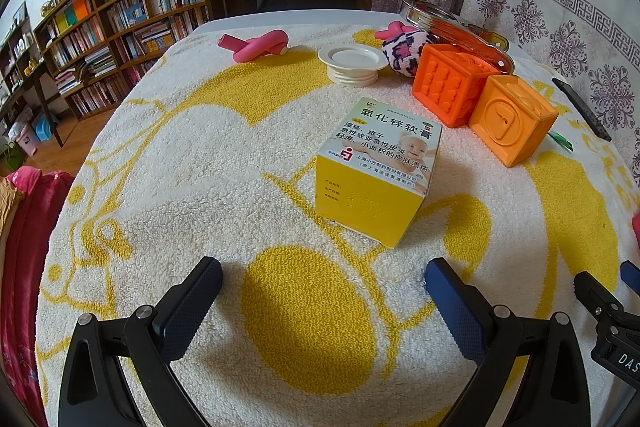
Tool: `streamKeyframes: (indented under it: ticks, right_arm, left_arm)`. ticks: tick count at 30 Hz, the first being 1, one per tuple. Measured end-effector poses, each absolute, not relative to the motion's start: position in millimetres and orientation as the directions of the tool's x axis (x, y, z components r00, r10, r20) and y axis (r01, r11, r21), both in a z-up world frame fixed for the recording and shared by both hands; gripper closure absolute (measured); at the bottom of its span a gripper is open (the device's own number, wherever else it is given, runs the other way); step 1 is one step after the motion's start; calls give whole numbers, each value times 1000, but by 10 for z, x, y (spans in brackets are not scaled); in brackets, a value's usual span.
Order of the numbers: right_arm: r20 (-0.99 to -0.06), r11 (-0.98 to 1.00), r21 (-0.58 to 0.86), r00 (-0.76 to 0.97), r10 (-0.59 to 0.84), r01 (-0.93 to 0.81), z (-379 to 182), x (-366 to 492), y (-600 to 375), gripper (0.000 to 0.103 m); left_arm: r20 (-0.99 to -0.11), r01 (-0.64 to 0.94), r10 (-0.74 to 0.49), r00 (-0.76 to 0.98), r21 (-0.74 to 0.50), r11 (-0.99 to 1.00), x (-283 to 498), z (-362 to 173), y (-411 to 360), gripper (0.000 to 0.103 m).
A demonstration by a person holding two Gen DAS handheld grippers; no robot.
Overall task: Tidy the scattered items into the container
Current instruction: 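Move the left tool toward the yellow ointment box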
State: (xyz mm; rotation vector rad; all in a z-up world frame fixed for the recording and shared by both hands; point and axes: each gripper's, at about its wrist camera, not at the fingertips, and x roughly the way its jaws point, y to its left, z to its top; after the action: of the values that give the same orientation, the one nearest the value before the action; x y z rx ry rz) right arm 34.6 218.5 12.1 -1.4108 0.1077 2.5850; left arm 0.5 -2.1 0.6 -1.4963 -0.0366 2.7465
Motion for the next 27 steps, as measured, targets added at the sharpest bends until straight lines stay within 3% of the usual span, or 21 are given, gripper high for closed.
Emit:
streamKeyframes:
  ticks: [27]
  right_arm:
    - [-839,-978,-29,-527,135,-205,126,341,2187,1]
  left_arm:
    - [-841,11,15,-541,-25,-1000,28,-12,0,0]
